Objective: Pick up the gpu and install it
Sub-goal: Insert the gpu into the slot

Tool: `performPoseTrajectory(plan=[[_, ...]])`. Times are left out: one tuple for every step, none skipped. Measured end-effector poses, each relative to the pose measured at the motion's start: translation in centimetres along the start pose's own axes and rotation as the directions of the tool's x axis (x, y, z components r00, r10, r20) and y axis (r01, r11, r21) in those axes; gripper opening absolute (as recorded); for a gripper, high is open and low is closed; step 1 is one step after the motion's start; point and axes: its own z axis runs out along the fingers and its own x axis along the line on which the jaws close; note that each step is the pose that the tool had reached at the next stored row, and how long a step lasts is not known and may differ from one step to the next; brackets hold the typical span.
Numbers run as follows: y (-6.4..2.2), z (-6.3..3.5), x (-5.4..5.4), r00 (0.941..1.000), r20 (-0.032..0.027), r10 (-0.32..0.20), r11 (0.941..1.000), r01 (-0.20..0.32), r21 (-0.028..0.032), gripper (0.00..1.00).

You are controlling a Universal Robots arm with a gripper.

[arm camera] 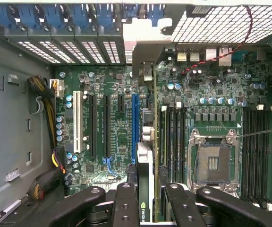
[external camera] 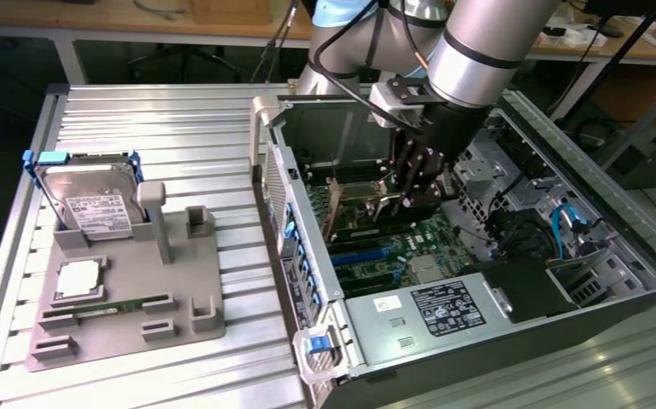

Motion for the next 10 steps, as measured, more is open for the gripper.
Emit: performPoseTrajectory(plan=[[0.00,0.00,0.00,1.0000,0.0000,0.000,1.0000,0.000,0.0000,0.27],[0.00,0.00,0.00,1.0000,0.0000,0.000,1.0000,0.000,0.0000,0.27],[0.00,0.00,0.00,1.0000,0.0000,0.000,1.0000,0.000,0.0000,0.27],[0.01,0.00,0.00,1.0000,0.0001,0.000,1.0000,0.000,0.0000,0.27],[0.05,0.00,0.00,1.0000,-0.0001,0.000,1.0000,0.000,0.0002,0.27],[0.05,0.00,0.00,1.0000,0.0000,0.000,1.0000,0.000,0.0002,0.27],[0.05,0.01,0.00,1.0000,0.0000,0.000,1.0000,0.000,0.0003,0.27],[0.05,0.02,0.00,1.0000,0.0000,0.000,1.0000,0.000,0.0002,0.27],[0.05,0.05,0.01,1.0000,0.0000,0.000,1.0000,0.000,0.0002,0.27],[0.06,0.07,0.03,1.0000,0.0001,0.000,1.0000,0.000,0.0003,0.27]])
